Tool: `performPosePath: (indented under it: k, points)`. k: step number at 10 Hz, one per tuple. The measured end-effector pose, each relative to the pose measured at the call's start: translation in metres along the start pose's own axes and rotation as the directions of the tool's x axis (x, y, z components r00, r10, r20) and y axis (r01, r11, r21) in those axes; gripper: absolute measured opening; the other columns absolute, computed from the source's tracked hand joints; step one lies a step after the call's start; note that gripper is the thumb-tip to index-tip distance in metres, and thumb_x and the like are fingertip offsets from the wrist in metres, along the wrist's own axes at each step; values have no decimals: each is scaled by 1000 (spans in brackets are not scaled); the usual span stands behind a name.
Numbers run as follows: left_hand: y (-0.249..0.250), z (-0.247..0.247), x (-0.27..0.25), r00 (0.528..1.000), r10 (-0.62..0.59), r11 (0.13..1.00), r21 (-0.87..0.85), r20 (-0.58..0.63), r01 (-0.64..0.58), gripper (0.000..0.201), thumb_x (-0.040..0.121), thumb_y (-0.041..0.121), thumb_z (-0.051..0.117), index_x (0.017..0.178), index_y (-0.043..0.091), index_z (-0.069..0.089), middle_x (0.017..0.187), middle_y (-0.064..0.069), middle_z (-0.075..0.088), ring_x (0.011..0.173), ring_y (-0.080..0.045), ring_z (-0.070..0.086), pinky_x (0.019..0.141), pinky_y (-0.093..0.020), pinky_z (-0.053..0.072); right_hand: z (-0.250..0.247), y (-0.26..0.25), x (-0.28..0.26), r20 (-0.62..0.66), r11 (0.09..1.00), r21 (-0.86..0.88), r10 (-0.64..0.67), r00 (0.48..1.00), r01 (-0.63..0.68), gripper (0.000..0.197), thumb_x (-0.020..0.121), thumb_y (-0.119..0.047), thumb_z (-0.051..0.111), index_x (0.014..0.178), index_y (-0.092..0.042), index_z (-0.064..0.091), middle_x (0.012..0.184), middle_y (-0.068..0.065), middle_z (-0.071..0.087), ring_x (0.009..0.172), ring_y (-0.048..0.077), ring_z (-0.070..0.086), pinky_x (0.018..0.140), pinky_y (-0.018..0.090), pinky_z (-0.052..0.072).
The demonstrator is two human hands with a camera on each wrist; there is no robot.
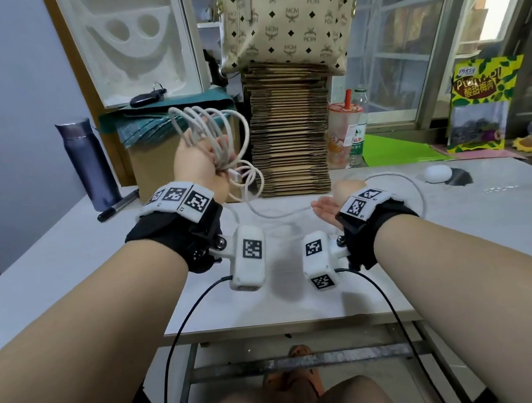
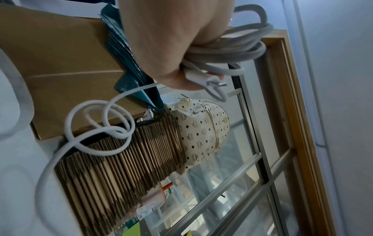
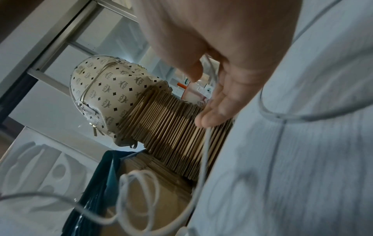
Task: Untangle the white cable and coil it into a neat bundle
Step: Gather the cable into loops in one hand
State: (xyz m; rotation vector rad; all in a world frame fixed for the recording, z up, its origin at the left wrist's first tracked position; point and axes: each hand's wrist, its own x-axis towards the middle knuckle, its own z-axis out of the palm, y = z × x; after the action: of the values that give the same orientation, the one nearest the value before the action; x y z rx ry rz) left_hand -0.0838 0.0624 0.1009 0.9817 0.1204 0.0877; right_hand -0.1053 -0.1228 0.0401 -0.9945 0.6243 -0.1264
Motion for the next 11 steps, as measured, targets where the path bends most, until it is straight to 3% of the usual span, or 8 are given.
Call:
performPosePath:
  k: [2, 3, 4, 5, 6, 7, 8, 11]
  points:
    - [-12, 8, -7, 979, -13, 1000, 18, 202, 9, 34, 104, 21, 31, 88, 19, 61, 44, 5, 62, 42, -5, 59, 40, -13, 42, 20, 7, -12, 33, 834, -540, 158, 987, -115, 22, 97, -19, 46, 111, -1, 45, 90, 18, 65, 72, 27, 64, 56, 34, 59]
    - [-9, 12, -17, 970, -57, 997, -38, 235, 68, 29, 103, 25, 35, 98, 17, 62, 44, 6, 59, 36, -5, 55, 37, -10, 36, 25, 14, -6, 115, 770, -635, 8, 993, 67, 37, 95, -19, 46, 126, 3, 46, 113, 22, 62, 98, 31, 65, 85, 40, 57]
    - [-7, 12, -18, 951, -64, 996, -36, 301, 78, 30, 103, 29, 35, 98, 17, 62, 47, 5, 60, 40, -5, 54, 37, -10, 35, 23, 24, 6, 180, 606, -770, -94, 979, 199, 39, 88, -34, 58, 112, -4, 59, 103, 14, 67, 98, 31, 64, 88, 40, 53]
    - [-7, 11, -20, 941, -82, 996, -14, 329, 92, 34, 103, 28, 32, 95, 17, 63, 50, -1, 62, 51, -11, 45, 36, -11, 35, 31, 23, 16, 247, 791, -597, 24, 969, 133, 13, 90, -27, 55, 82, -17, 53, 63, 3, 67, 94, 25, 65, 77, 33, 58]
    - [-7, 11, -19, 935, -63, 997, -28, 350, 77, 32, 103, 25, 32, 98, 16, 63, 50, -2, 62, 57, -12, 40, 36, -12, 35, 37, 23, -7, 227, 710, -690, 23, 974, 144, 30, 95, -14, 47, 70, -25, 35, 99, 4, 65, 117, 25, 54, 73, 20, 57]
    - [-7, 11, -20, 938, -55, 997, -25, 342, 67, 36, 104, 25, 30, 92, 17, 63, 46, 1, 61, 59, -12, 42, 35, -11, 34, 28, 23, -12, 307, 592, -773, 33, 951, 229, 29, 95, -14, 54, 71, -22, 39, 100, 8, 64, 89, 21, 68, 48, 13, 51]
    - [-7, 10, -18, 935, -69, 995, -39, 349, 88, 36, 104, 26, 31, 91, 17, 64, 47, 0, 61, 59, -12, 41, 34, -10, 34, 32, 28, -16, 321, 649, -730, 50, 946, 214, 29, 97, -20, 49, 70, -8, 51, 43, 1, 58, 33, 9, 52, 32, 10, 31]
    - [-14, 13, -23, 931, -104, 995, 50, 350, 92, 29, 103, 24, 36, 100, 18, 64, 53, -6, 62, 30, -9, 46, 34, -12, 38, 54, 15, -16, 308, 757, -513, -279, 909, 406, 18, 88, -1, 46, 98, -14, 53, 69, 7, 54, 50, 17, 51, 50, 26, 50]
